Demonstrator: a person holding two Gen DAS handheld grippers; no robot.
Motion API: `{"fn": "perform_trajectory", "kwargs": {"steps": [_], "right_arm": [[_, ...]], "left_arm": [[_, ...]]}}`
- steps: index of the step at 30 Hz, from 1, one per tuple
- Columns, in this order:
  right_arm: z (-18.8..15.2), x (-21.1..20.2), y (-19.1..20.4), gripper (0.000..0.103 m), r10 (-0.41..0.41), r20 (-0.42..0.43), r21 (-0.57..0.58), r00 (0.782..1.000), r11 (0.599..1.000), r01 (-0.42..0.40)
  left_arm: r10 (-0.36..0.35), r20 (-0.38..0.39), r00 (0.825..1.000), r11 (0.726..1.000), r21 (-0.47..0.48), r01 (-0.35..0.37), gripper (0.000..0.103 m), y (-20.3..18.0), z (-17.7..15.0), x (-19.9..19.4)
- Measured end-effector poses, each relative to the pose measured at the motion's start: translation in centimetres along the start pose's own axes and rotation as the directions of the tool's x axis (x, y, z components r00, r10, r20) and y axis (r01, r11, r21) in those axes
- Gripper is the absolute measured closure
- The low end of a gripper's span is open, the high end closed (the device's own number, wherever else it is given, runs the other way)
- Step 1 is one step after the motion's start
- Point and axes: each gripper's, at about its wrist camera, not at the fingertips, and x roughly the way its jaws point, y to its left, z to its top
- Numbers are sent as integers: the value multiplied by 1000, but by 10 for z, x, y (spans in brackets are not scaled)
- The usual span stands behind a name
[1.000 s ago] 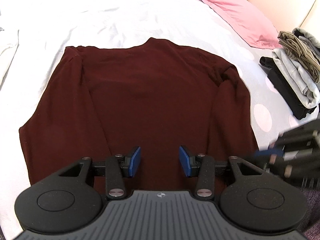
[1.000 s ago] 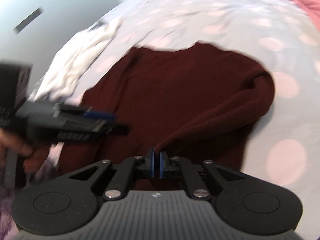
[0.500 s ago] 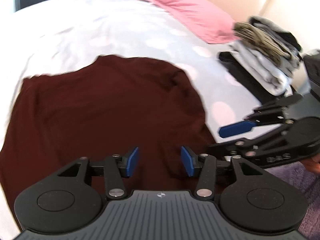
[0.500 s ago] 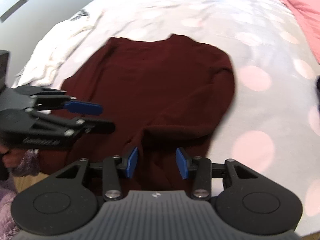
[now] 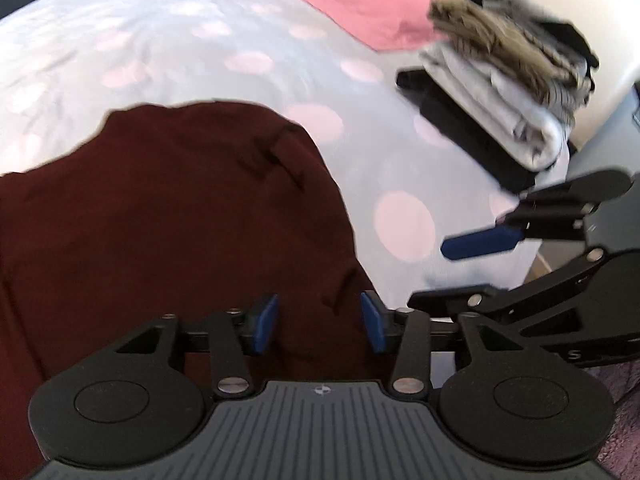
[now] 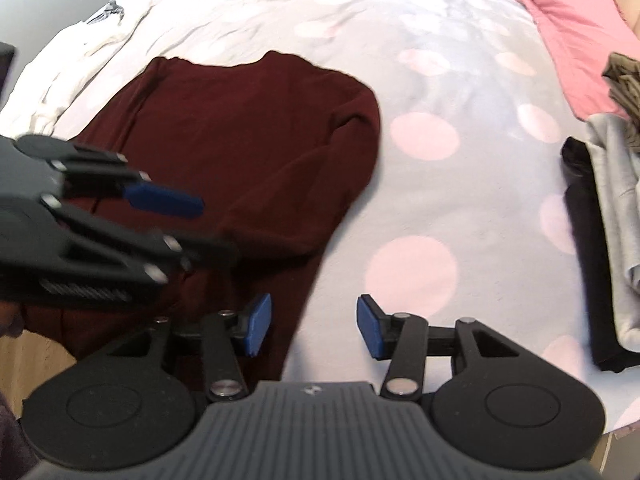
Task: Fold clothes
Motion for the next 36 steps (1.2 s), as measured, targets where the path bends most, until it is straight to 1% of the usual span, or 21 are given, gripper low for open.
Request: {"fn": "perform_trajectory", "kwargs": {"steps": [2,3,4,5,7,8,10,12,15,17,20,22,24,25,26,27,28,30,32,34,36], "right_arm": [[0,-1,1,52,-5,1,-9,1000,1000,5],[0,-1,1,52,-5,0,-14,1000,1000,5],[0,0,1,51,-5,1,-16,1000,1000,5],[1,1,1,50,-6,2,-16,1000,1000,6],[3,8,-1,49,-7,2,-13,1000,1000,7],[4,10,-2,48,-7,1,-11,1000,1000,7],[3,12,-2,48,-1,2,-7,1000,1000,1],[3,13,-1,48,8,5,-8,1000,1000,-8],[4,15,2,49,20,10,-20,1000,1000,-19],[5,17,4,50,19,10,-25,1000,1000,-18],[6,18,4,51,11,10,-21,1000,1000,-11],[6,19,3,51,3,6,-15,1000,1000,-3],[6,20,2,52,-6,11,-9,1000,1000,6],[6,20,1,53,-9,20,-7,1000,1000,9],[7,20,1,59,-9,33,-6,999,1000,9],[7,19,1,65,-8,48,-6,999,1000,8],[8,19,2,66,-4,65,-7,998,1000,4],[10,19,3,71,3,94,-9,996,1000,-2],[13,20,4,73,6,109,-6,994,1000,-5],[15,22,6,73,15,124,-12,992,1000,-14],[18,25,9,73,13,134,-28,991,1000,-9]], "left_arm": [[18,2,1000,1000,1,-18,91,1,-1,3],[27,2,1000,1000,1,-27,94,1,-2,4],[33,6,999,999,-3,-33,97,2,-3,5],[18,26,1000,999,-37,-17,98,8,-4,1],[-39,73,997,990,-129,48,99,25,-6,-11],[-65,100,993,979,-184,83,99,35,-9,-17],[-111,156,981,945,-291,153,99,57,-15,-29],[-140,196,971,896,-393,208,99,82,-26,-37],[-130,206,970,825,-521,222,99,117,-44,-38],[-134,214,968,787,-570,235,99,135,-56,-38],[-92,184,979,772,-608,187,99,150,-67,-38],[-50,191,980,799,-581,153,99,146,-63,-45],[-7,198,980,824,-554,118,95,141,-60,-52],[14,203,979,836,-540,100,86,139,-59,-55],[35,208,978,847,-526,81,75,137,-57,-58],[56,213,975,857,-512,62,72,135,-55,-62],[77,218,973,866,-498,43,70,133,-54,-65],[118,230,966,883,-469,4,69,128,-50,-72],[155,243,957,899,-436,-35,69,123,-46,-78],[144,257,956,945,-324,-56,66,103,-37,-77],[131,266,955,976,-201,-78,61,82,-28,-73]]}}
